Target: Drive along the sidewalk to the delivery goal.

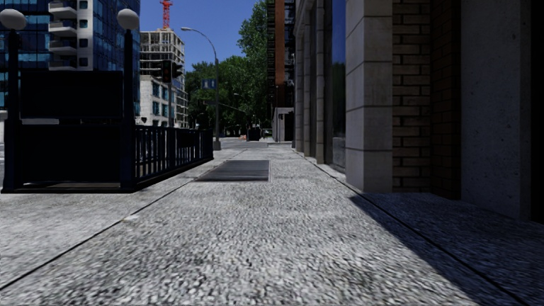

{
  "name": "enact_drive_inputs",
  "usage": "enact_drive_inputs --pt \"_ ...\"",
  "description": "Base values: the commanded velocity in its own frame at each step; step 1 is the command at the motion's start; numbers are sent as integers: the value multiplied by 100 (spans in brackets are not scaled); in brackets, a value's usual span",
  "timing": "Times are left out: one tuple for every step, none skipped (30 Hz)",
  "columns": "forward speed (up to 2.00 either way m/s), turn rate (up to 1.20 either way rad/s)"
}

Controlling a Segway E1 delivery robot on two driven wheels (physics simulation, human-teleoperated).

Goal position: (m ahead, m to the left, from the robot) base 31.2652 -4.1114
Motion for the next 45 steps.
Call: enact_drive_inputs --pt "200 0" --pt "200 0" --pt "200 0" --pt "200 0" --pt "200 0" --pt "200 0" --pt "200 0" --pt "200 0" --pt "200 0" --pt "200 0" --pt "200 0" --pt "200 0" --pt "200 0" --pt "200 0" --pt "200 0" --pt "200 0" --pt "200 0" --pt "200 0" --pt "200 0" --pt "200 0" --pt "200 0" --pt "200 0" --pt "200 0" --pt "200 0" --pt "200 0" --pt "200 0" --pt "200 0" --pt "200 0" --pt "200 0" --pt "200 0" --pt "200 0" --pt "200 0" --pt "200 0" --pt "200 0" --pt "200 0" --pt "200 0" --pt "200 0" --pt "200 0" --pt "200 0" --pt "200 0" --pt "200 0" --pt "200 0" --pt "200 0" --pt "200 0" --pt "200 0"
